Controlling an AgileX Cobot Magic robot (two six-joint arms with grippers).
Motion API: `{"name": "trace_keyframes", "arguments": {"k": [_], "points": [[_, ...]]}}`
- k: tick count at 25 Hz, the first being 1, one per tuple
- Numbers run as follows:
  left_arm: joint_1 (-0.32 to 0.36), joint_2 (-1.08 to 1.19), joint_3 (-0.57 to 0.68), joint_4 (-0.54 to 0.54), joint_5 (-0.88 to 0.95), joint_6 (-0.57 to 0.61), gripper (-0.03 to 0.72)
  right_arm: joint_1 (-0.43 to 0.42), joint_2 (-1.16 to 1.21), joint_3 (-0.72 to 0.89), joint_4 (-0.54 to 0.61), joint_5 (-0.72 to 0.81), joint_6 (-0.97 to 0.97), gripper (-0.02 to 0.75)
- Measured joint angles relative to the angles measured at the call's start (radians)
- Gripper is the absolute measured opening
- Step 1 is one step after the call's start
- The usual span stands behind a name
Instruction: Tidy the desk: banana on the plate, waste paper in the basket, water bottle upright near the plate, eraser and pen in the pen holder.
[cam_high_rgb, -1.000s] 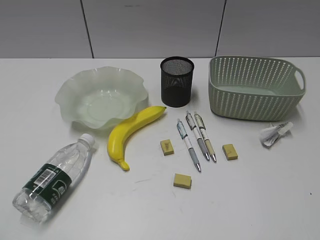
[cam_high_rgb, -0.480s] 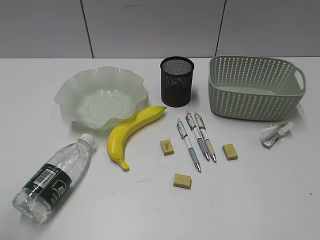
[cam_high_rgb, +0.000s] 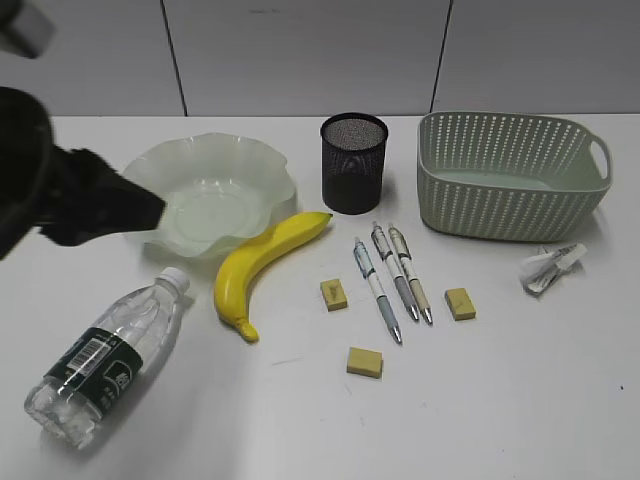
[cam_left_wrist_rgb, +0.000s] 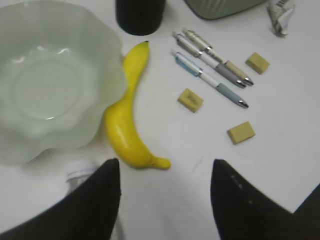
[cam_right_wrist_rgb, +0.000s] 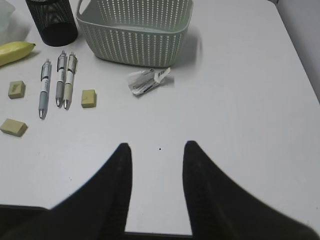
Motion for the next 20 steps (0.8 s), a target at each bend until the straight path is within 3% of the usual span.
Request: {"name": "trace_keyframes", "arguments": {"k": [2,5,10,13,20], "points": [[-0.065,0.093,-0.056,-0.004,-0.020,-0.028,0.434,0.000,0.000,0.000,0.000,0.000,0.000,0.288],[-0.159,0.236,-0.131,0.050,-0.053,-0.184,0.433,0.000,0.000,0.000,0.000,0.000,-0.001,0.288],[-0.274,0.499,-0.254,0.435,0.008,-0.648,0.435,0.000,0.000,0.000,0.000,0.000,-0.001,0.288],[-0.286,0.614,-0.291,0.532,0.025,-0.787,0.442,0.000,0.000,0.000,0.001,0.000,-0.001,0.288],[-0.286,0.696,-0.303,0.571,0.011,-0.920,0.473,0.000,0.000,0.000,0.001,0.000,0.000,0.288]]}}
